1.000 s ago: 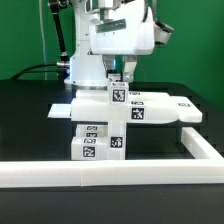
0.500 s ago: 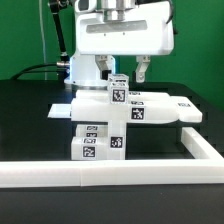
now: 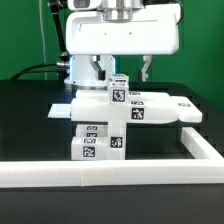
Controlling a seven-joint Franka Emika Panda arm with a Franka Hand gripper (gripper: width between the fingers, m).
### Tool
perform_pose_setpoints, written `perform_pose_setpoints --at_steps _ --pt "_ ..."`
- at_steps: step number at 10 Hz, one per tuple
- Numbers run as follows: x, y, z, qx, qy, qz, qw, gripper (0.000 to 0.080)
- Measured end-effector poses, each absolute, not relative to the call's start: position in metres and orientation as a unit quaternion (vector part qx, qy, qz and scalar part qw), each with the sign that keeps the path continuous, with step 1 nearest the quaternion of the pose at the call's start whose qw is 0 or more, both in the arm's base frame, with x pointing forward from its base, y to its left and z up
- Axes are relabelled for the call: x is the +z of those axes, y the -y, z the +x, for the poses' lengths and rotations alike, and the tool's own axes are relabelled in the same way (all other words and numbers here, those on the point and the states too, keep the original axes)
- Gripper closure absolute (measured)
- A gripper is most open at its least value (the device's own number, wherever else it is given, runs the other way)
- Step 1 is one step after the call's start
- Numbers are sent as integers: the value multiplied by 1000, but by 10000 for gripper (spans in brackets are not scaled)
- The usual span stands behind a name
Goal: Assemble chair
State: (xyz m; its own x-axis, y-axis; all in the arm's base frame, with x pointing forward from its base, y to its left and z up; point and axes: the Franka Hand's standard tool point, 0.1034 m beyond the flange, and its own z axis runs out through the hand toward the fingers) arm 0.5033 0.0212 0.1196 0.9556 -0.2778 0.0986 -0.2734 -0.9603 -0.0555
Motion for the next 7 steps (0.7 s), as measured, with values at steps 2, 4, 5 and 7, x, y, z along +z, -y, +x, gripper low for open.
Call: perform_pose_setpoints --at_steps 2,4,5,7 --pt "120 -20 503 -54 -85 -995 17 150" --pt "120 -19 503 -55 -18 -998 12 150" --pt "120 -18 503 -54 13 -998 8 150" --pt "120 -16 503 -54 75 -996 1 150"
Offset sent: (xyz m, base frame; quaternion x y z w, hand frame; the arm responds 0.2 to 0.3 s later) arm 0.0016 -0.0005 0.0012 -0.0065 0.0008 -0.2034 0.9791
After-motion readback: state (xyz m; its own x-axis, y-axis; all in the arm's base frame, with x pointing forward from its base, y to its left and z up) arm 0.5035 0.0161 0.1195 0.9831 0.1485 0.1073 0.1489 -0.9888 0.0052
